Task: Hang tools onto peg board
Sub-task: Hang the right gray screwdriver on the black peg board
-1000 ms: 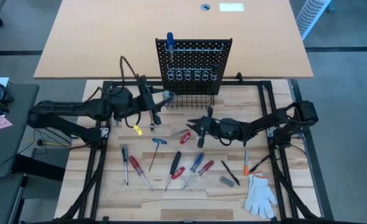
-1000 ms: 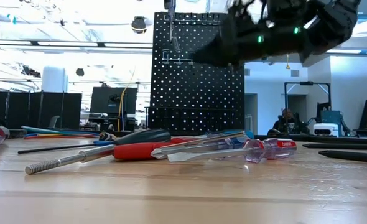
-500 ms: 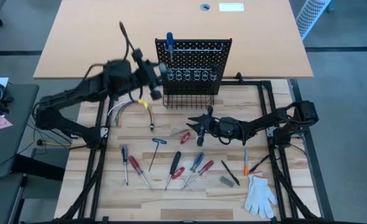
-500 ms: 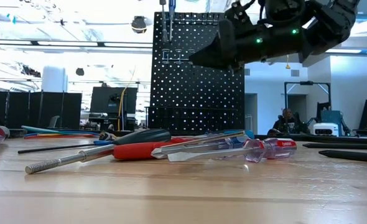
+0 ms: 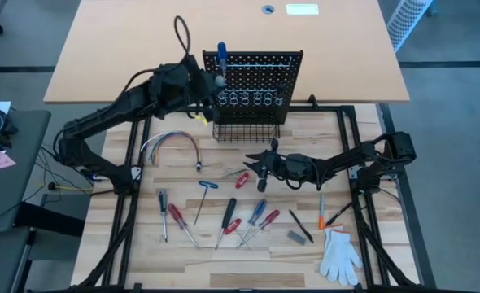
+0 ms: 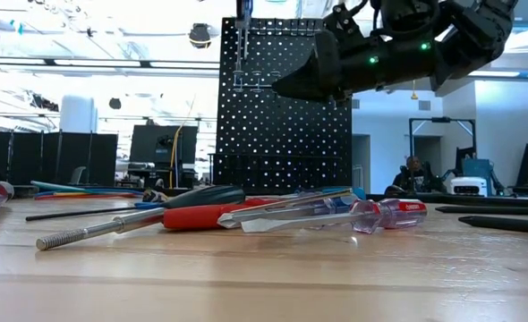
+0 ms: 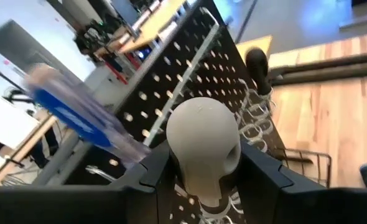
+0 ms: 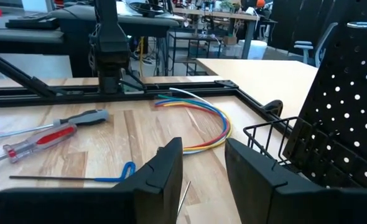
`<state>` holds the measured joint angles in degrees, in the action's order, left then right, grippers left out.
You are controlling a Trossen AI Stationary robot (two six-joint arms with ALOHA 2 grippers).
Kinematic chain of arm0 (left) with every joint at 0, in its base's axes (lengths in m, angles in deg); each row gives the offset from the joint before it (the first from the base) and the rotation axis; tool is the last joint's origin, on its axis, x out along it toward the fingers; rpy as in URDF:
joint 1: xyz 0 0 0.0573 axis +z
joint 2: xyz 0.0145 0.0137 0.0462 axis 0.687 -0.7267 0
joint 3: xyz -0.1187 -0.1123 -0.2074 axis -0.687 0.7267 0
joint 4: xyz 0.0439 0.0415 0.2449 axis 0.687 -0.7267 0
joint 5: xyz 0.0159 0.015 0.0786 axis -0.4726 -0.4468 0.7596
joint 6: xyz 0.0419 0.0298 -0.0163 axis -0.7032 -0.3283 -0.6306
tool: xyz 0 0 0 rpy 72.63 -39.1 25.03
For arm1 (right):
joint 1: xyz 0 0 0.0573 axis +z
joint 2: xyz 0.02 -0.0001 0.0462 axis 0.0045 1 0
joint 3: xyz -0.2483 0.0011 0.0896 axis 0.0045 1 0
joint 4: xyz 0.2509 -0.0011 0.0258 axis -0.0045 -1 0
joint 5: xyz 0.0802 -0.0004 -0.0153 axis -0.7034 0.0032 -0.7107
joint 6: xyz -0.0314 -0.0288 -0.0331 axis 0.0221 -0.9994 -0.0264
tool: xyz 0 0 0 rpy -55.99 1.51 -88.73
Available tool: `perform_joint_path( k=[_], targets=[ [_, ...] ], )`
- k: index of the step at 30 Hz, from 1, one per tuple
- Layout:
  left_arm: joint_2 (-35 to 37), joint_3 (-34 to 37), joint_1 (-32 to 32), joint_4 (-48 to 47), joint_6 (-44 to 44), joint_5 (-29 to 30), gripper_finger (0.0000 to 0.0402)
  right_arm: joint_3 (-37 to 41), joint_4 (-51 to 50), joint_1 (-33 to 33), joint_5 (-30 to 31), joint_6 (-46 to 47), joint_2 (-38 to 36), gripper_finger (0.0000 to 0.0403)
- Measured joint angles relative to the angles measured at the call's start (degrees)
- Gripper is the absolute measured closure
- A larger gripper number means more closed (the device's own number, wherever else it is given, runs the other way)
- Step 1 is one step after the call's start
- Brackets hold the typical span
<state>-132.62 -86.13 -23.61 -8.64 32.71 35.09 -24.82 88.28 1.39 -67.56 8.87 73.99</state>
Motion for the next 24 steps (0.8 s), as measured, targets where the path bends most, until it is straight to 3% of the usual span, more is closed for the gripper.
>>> perform_joint_path(
  k=[6,12,24],
  targets=[
    [0.22,-0.02,3.17,0.07,3.63,-3.46,0.0278,0.00,-0.01,0.00,0.00,0.00,0.00,0.0274],
    [0.15,0.43,7.71,-0.70,7.32,-11.86,0.0278,0.00,-0.02,0.00,-0.02,0.79,0.00,0.0274],
    [-1.17,0.59,13.83,-2.28,11.17,-19.60,0.0278,0.00,-0.01,0.00,-0.02,0.94,0.00,0.0274]
  ],
)
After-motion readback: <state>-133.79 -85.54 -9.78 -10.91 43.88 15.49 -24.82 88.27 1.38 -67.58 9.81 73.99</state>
